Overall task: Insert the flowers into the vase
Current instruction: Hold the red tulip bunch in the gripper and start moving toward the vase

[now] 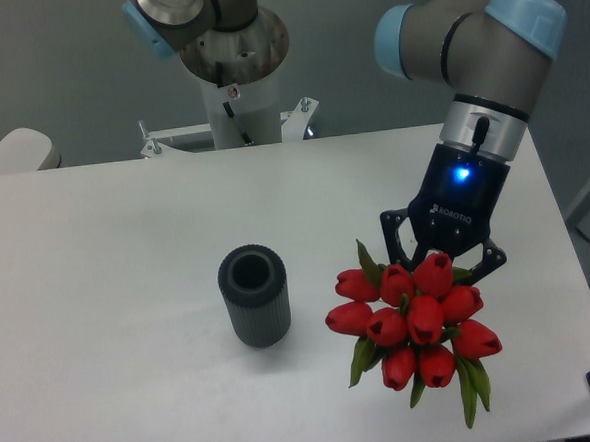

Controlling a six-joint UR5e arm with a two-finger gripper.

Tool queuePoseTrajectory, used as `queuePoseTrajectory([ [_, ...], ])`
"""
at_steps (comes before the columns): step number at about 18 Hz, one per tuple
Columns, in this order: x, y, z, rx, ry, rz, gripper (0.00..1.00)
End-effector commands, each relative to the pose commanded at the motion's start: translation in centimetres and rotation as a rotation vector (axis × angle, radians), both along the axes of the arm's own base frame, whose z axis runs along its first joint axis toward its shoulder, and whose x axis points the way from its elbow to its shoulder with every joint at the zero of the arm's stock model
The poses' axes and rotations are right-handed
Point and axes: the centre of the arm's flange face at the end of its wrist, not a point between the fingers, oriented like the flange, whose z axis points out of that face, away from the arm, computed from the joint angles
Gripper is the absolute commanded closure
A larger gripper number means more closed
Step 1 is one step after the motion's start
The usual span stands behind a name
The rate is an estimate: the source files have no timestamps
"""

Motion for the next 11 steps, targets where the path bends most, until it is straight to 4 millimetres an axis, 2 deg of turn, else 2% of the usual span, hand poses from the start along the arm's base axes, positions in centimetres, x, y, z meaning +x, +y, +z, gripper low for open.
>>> queuePoseTrajectory([
  [11,1.4,0.8,0.1,-0.006,-0.047,0.012,0.76],
])
